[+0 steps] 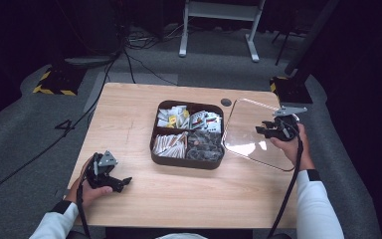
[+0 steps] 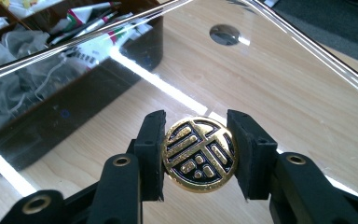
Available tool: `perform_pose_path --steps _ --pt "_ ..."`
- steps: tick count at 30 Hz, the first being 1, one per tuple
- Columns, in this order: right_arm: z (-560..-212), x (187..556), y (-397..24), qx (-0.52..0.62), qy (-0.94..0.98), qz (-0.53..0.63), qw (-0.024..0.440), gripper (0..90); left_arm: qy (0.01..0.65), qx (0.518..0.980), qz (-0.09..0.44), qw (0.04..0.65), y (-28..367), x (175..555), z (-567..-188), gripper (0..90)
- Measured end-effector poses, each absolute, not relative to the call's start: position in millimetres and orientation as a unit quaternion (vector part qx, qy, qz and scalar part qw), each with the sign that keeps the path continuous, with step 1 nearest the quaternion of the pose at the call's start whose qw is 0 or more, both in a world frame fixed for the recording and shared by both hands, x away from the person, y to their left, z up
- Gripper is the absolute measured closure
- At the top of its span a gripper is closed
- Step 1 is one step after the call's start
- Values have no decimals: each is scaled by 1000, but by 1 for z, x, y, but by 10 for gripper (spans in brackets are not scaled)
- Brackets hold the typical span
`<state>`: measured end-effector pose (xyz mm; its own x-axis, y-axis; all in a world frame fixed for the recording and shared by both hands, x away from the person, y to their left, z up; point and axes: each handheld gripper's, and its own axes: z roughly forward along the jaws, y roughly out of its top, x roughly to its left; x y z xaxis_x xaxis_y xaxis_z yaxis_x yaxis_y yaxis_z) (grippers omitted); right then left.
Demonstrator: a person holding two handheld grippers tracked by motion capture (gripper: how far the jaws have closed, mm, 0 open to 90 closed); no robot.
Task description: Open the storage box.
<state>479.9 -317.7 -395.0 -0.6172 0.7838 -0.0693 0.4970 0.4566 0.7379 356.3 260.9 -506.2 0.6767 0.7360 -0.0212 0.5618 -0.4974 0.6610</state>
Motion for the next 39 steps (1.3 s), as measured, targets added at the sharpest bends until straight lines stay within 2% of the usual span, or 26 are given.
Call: perform_pose_path --steps 14,39 --pt "-418 476 -339 402 830 332 196 597 379 855 132 328 261 357 -506 2" --pt "-464 491 -326 408 842 299 187 595 379 855 132 328 261 357 -506 2"
